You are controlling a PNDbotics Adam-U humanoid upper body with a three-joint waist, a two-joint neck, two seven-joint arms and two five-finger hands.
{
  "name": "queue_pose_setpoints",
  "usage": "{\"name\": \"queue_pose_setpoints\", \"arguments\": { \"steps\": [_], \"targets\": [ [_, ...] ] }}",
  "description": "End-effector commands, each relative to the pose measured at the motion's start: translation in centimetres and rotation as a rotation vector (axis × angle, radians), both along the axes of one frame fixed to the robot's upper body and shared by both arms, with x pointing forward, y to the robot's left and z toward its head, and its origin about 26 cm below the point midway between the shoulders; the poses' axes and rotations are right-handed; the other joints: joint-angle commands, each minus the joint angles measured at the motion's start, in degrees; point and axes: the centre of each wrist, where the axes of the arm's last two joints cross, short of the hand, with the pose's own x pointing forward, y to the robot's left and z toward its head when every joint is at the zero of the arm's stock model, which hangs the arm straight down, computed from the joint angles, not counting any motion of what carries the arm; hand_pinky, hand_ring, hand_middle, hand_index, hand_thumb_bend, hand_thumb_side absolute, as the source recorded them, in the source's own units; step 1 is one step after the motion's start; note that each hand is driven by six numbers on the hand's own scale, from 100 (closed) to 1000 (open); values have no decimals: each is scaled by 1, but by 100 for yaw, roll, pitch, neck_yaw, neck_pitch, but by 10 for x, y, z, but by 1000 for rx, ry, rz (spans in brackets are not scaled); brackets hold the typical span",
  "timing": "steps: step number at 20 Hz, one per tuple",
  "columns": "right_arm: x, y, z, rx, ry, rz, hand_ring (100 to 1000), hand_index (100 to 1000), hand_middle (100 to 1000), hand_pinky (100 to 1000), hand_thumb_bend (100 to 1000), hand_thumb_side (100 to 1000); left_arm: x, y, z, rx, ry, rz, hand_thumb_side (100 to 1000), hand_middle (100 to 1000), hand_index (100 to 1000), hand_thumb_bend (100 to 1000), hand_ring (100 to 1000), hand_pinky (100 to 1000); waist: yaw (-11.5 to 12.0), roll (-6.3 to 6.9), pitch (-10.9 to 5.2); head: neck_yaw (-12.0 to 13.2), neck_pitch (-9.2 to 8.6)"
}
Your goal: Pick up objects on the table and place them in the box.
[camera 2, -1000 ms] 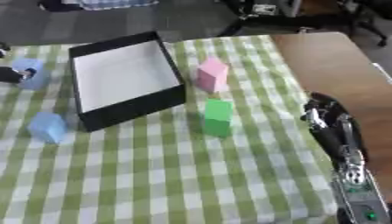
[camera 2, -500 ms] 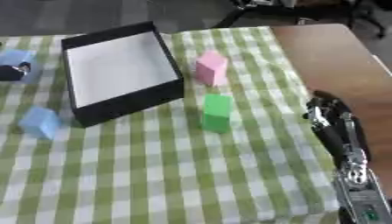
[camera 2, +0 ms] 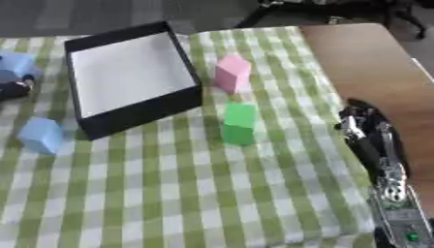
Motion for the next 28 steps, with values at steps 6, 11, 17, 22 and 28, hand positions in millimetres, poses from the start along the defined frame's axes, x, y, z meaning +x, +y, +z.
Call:
{"name": "queue_pose_setpoints", "arguments": {
  "steps": [6,11,17,22,28],
  "targets": [
    [2,-4,8,-10,-25,-3,553,804,603,829,100,553,6,-1,32,-31,-207,-49,158,483,790,100,457,633,10,-46,-21,-15,-11],
    [0,-6,6,-13,-17,-8,553,804,603,829,100,553,13,-16,84,-75,-368,-177,193,473,791,100,446,632,40,-24,-124,-44,-11],
    [-1,-6,5,-20,-10,-6,554,804,604,829,100,553,12,-64,133,-54,-441,-462,152,491,796,100,468,658,44,31,-232,-42,-11],
    [-1,-7,6,-27,-8,0,554,804,604,830,100,553,0,-103,133,59,-386,-703,146,518,803,100,497,685,-10,49,-262,-10,-11],
    [-2,-8,5,-25,-7,-8,554,804,604,830,100,554,-1,-99,113,192,7,-1030,237,570,822,158,556,713,40,45,-270,-70,-11]
  ]
}}
